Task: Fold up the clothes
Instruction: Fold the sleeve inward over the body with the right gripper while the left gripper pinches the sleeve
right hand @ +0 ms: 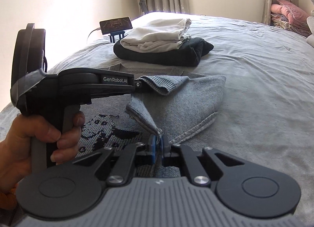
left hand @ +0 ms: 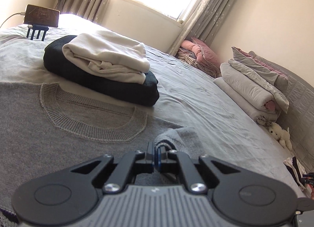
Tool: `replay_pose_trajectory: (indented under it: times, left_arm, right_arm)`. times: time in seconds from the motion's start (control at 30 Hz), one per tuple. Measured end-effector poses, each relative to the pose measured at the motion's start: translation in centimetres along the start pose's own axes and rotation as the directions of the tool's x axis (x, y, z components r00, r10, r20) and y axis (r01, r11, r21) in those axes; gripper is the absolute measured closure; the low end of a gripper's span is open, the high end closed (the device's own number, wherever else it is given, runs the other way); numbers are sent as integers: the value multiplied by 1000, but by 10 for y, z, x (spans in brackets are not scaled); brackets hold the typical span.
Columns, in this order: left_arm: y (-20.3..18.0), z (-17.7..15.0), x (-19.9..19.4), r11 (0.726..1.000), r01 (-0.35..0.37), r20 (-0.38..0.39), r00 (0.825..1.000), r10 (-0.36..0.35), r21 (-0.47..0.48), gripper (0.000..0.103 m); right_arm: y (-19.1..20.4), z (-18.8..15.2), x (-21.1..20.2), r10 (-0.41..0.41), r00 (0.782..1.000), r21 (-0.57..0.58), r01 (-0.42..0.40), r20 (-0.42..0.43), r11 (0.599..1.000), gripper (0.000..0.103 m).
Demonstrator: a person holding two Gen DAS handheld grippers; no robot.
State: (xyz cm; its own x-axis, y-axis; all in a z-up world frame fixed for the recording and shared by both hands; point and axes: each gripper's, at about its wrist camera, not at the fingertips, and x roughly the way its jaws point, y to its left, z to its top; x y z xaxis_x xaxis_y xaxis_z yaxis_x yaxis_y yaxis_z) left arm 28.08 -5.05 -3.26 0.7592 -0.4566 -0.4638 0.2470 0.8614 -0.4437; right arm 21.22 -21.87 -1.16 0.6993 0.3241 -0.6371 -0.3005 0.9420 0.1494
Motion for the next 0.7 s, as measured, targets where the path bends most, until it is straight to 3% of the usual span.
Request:
replay_pose_trajectory:
  times: [0.23,0.37,0.43,0.47,0.7]
  left_arm:
    - [27,-5,9,998,-42,-47,998,40,-48,99]
    - [18,-2,13,998,-58,-43,997,59,21,92]
    - [13,1,17,995,-81,-38,996,83,56,92]
    - [11,2,19,994,-89,-36,995,91,64,98]
    - [15,0,7,990,-133,54,990,131,47,100]
  right_arm:
    - [9,-8,20,34,999,44,-35,9,998,96]
    - [9,-10,20,53,998,52,-54,25,997,88]
    - [9,-11,20,57,998,51,-59,31,997,88]
    - [10,-11,19,58,998,50,-59,35,997,87]
    - [8,-14,15,93,994,78,-98,65,992,80]
